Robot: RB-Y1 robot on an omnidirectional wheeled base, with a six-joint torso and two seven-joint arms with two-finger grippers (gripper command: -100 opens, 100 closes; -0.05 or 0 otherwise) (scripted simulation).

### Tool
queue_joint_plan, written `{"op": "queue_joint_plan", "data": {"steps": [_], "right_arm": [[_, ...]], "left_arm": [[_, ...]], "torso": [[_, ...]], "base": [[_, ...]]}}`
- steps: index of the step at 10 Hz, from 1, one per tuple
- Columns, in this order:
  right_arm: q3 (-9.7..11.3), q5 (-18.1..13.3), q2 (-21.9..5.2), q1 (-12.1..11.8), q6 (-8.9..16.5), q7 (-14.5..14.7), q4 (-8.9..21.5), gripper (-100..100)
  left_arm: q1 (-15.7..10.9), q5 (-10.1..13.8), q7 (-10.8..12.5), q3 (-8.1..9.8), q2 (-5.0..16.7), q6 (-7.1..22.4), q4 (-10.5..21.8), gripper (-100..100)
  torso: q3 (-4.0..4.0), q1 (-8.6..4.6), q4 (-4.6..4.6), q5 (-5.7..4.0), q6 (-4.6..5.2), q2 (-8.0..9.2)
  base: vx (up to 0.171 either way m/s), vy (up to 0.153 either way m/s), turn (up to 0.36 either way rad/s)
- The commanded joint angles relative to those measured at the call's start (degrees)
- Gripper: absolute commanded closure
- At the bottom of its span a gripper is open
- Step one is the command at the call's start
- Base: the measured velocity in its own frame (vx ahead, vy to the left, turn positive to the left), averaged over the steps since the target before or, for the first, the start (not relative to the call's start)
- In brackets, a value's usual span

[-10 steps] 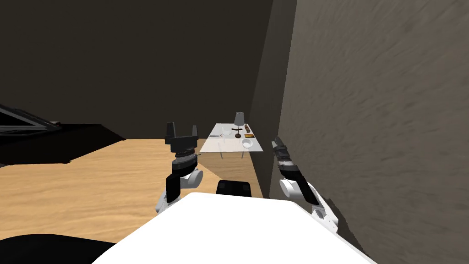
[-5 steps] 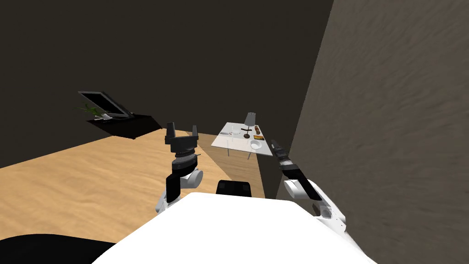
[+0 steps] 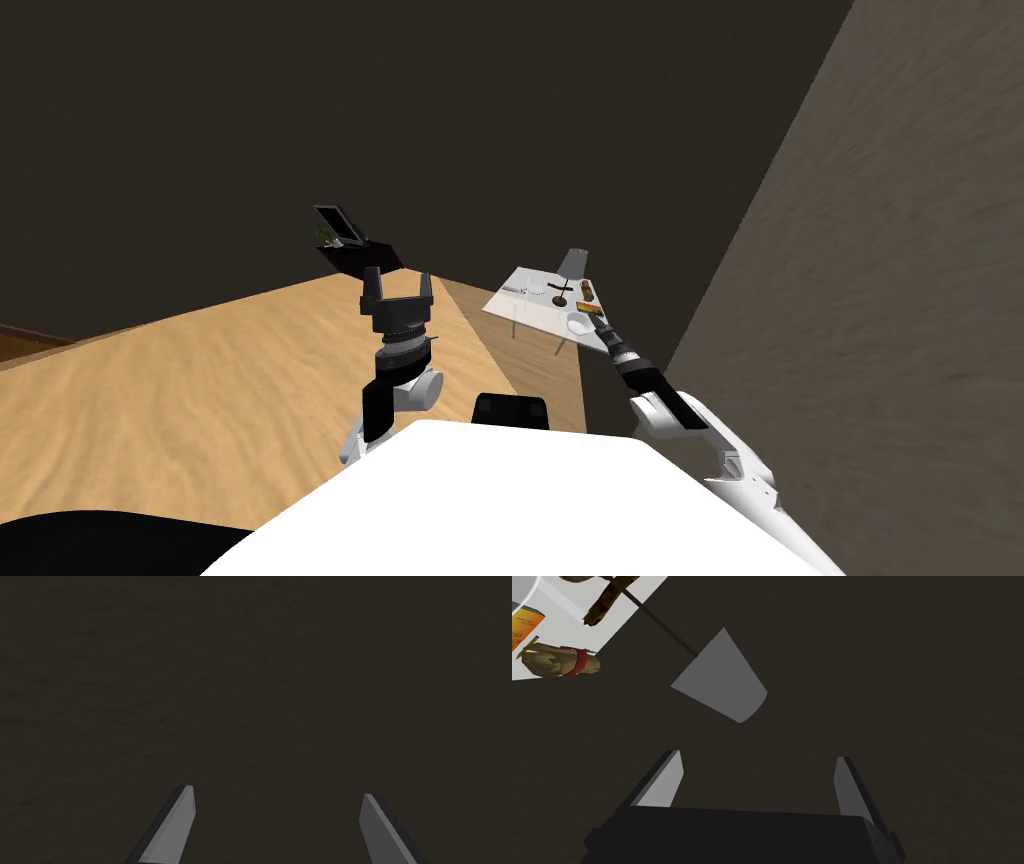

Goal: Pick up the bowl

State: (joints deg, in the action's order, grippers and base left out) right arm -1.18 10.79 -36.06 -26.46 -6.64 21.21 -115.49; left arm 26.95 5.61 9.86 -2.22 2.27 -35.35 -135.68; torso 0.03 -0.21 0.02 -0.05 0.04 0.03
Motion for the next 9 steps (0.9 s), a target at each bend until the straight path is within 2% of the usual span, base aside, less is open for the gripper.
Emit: {"op": "queue_joint_plan", "data": {"steps": [1,2,3,4,5,6,8,9], "right_arm": [[0.16,0.49,-2.86,-0.81,2.86,2.85,1.66,-100],[0.16,0.49,-3.42,-0.81,3.48,2.85,1.66,-100],[0.42,0.74,-5.46,-1.43,5.27,4.78,2.78,-100],[0.42,0.74,-5.46,-1.43,5.83,4.78,2.78,-100],[0.74,0.97,-7.43,-2.17,7.69,6.73,3.89,-100],[0.74,0.97,-7.43,-2.17,8.21,6.73,3.89,-100],[1.55,1.37,-10.87,-4.0,11.96,10.55,6.06,-100],[1.55,1.37,-11.13,-4.0,12.96,10.65,6.06,-100]], "left_arm": [[0.0,0.0,0.0,0.0,0.0,0.0,0.0,0],[0.0,0.0,0.0,0.0,0.0,0.0,0.0,0],[0.01,0.0,0.0,0.0,0.0,0.0,0.0,0],[0.0,0.0,0.0,0.0,0.0,0.0,0.0,0],[0.01,0.0,0.0,0.01,0.0,0.0,0.0,0],[0.01,0.0,0.0,0.0,0.0,0.0,0.0,0],[0.01,0.0,0.0,0.01,0.0,0.0,0.0,0],[0.01,0.0,0.0,0.01,0.0,0.0,0.0,0]], "torso": [[0.0,0.0,0.0,0.0,0.0,0.0],[-0.01,0.01,0.0,0.0,-0.01,-0.01],[-0.02,-0.01,-0.01,0.0,0.03,-0.05],[-0.04,-0.01,-0.02,0.0,0.0,-0.08],[-0.05,-0.03,-0.02,0.0,0.06,-0.1],[-0.07,-0.02,-0.03,0.0,0.0,-0.13],[-0.08,-0.02,-0.03,-0.01,0.02,-0.15],[-0.11,-0.04,-0.04,-0.01,0.03,-0.19]], "base": [[-0.032,0.014,0.477],[-0.021,0.006,0.327],[-0.014,0.01,0.412],[-0.007,0.003,0.25],[-0.002,0.009,0.387],[0.002,0.0,0.201],[0.012,0.005,0.366],[0.018,-0.003,0.317]]}}
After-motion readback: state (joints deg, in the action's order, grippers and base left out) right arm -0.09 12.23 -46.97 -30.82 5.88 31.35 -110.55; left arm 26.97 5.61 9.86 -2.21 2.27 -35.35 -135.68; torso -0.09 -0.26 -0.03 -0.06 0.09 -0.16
